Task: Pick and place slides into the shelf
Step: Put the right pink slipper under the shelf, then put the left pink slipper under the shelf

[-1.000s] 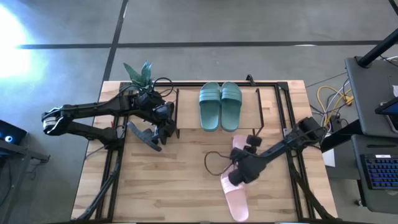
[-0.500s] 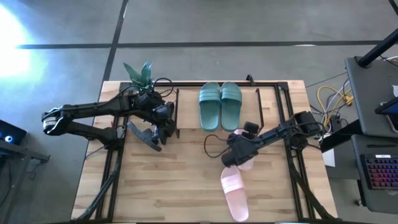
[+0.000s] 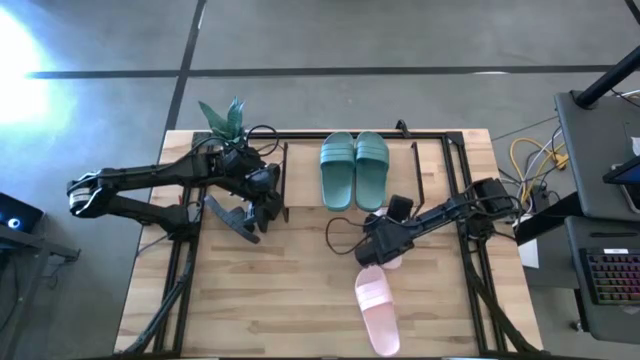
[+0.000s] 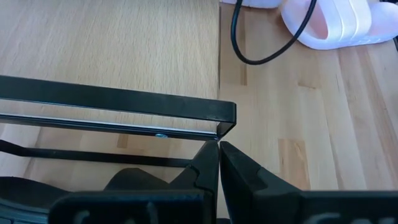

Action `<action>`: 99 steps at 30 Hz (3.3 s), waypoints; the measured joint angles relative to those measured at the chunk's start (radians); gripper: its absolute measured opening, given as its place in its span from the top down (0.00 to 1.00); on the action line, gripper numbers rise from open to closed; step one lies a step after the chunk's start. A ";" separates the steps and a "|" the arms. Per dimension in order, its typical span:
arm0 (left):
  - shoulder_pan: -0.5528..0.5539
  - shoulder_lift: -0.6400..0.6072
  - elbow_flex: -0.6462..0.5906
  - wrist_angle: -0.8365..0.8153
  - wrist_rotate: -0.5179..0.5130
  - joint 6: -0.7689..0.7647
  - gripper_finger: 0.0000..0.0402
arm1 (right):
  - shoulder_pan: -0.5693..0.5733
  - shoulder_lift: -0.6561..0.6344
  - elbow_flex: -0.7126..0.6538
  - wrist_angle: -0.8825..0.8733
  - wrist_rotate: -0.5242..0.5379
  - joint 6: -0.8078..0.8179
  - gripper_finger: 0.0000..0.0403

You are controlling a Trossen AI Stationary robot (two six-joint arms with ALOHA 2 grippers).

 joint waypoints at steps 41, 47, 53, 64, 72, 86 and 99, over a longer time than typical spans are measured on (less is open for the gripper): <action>0.000 0.000 -0.012 -0.001 0.000 -0.036 1.00 | 0.150 -0.154 0.057 0.262 -0.730 1.054 0.98; 0.000 0.000 -0.012 -0.001 -0.001 -0.036 1.00 | 0.153 -0.101 0.040 0.370 -0.727 1.033 0.98; 0.000 0.000 -0.012 -0.001 -0.040 -0.035 1.00 | 0.152 -0.043 0.041 0.373 -0.715 1.003 0.98; 0.000 0.000 -0.012 -0.001 -0.052 -0.032 1.00 | 0.151 -0.041 0.041 0.310 -0.644 1.039 0.98; 0.000 0.000 -0.012 0.001 -0.053 -0.002 1.00 | 0.104 -0.033 0.018 0.300 -0.560 1.019 0.98; 0.000 0.000 -0.012 0.001 -0.083 -0.008 1.00 | 0.059 -0.043 0.018 0.210 -0.520 1.000 0.98; 0.000 0.000 -0.012 0.000 -0.083 -0.009 1.00 | 0.193 -0.131 0.118 0.220 -0.561 0.941 0.98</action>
